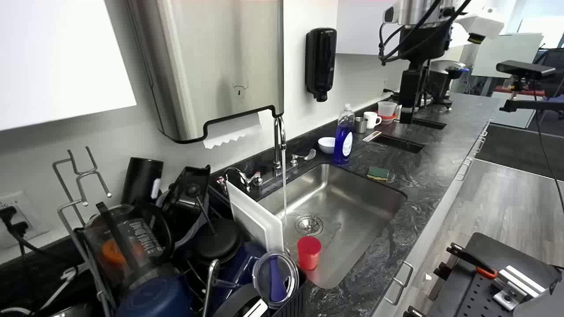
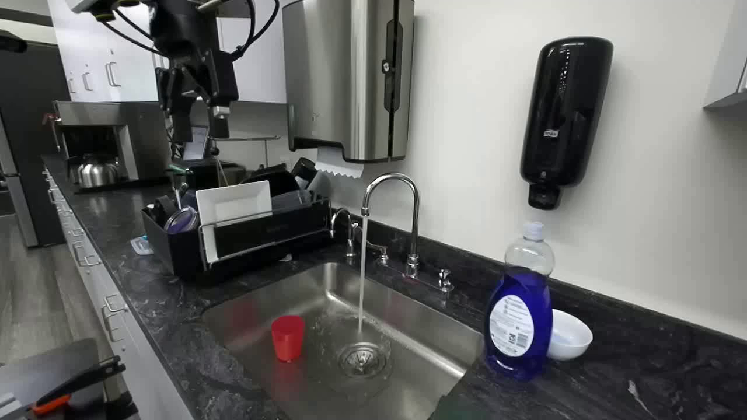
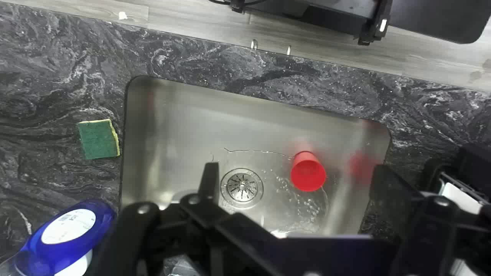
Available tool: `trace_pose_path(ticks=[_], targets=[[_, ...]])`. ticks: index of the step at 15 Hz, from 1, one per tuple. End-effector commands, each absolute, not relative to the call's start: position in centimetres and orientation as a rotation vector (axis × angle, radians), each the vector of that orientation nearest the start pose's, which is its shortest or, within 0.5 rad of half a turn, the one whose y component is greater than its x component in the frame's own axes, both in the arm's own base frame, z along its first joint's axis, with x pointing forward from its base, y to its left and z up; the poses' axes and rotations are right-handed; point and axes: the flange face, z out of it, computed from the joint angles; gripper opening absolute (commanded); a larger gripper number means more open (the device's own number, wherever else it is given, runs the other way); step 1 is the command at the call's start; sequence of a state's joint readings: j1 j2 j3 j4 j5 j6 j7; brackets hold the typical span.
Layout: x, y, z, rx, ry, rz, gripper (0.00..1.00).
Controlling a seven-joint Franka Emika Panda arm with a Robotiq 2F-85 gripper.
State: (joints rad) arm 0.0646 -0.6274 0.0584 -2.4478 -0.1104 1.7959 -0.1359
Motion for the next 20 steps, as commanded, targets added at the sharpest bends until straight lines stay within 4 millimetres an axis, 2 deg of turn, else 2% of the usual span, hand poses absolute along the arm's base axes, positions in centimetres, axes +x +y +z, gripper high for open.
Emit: trace_pose_path(ticks=[1, 13, 20], targets=[[35.8, 3.7, 51.4, -3.252, -0.447, 0.047, 1.00], [35.8, 3.7, 51.4, -3.252, -0.447, 0.047, 1.00], [36.6, 2.9, 49.3, -3.240, -0.496, 0.056, 1.00]])
